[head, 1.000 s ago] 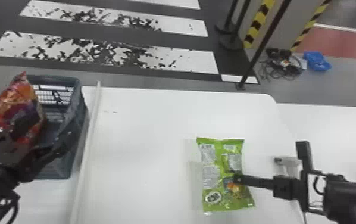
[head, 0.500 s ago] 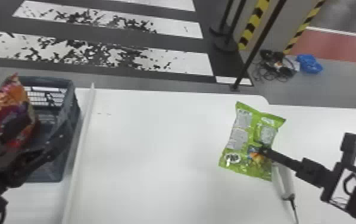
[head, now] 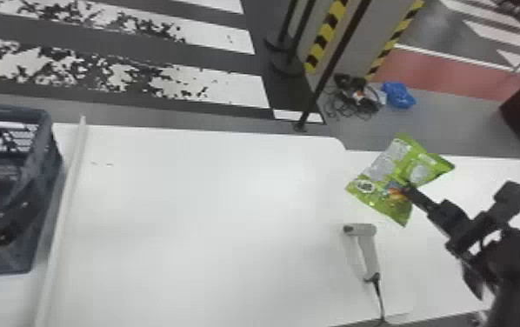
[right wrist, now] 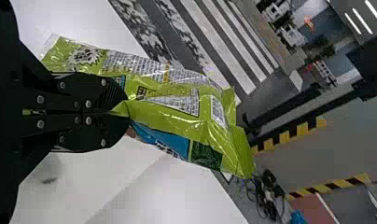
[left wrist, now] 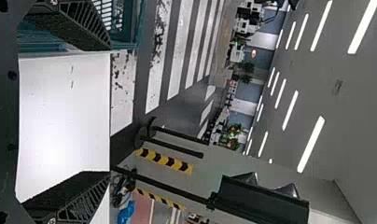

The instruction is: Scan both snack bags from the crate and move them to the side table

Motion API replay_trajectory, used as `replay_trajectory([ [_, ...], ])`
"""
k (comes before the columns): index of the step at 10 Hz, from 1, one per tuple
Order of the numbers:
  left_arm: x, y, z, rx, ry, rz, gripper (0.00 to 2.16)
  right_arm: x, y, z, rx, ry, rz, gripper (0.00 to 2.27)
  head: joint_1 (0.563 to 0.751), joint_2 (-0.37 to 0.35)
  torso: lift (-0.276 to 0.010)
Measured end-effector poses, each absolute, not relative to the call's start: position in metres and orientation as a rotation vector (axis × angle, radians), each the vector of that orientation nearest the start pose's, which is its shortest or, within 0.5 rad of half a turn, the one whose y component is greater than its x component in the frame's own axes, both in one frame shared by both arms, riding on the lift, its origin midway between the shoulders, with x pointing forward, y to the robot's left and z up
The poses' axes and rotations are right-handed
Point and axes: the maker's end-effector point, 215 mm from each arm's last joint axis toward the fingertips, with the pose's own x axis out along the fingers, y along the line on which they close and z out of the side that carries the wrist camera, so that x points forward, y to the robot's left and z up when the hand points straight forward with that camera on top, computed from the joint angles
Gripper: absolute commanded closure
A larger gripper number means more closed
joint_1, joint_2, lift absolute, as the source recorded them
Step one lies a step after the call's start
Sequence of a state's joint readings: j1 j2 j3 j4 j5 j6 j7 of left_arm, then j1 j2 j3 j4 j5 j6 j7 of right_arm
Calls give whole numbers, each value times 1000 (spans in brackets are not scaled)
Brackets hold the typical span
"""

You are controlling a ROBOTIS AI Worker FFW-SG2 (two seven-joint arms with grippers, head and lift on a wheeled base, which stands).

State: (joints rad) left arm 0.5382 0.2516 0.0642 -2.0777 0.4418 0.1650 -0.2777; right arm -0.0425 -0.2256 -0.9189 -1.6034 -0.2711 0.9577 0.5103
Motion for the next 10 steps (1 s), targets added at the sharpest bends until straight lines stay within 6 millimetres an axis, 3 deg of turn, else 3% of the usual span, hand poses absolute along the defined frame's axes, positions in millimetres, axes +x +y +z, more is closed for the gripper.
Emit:
replay_trajectory([
  [2,422,212,-366,-214,175,-354,36,415,-687,-429,511,348,-533,2246,695,-350,-29],
  [4,422,211,-367,-216,170,-357,36,391,-738,-449,433,332,-737,2246,695,-350,-29],
  [6,422,211,-367,-219,156,-359,36,375,-754,-481,385,393,-839,2246,695,-350,-29],
  [8,423,208,-366,-223,143,-368,36,363,-754,-519,343,496,-895,2233,695,-350,-29],
  [9,423,207,-364,-224,137,-369,36,360,-749,-534,327,533,-904,2078,695,-350,-29],
  [10,423,207,-363,-223,133,-369,36,358,-740,-546,340,553,-901,1561,695,-350,-29],
])
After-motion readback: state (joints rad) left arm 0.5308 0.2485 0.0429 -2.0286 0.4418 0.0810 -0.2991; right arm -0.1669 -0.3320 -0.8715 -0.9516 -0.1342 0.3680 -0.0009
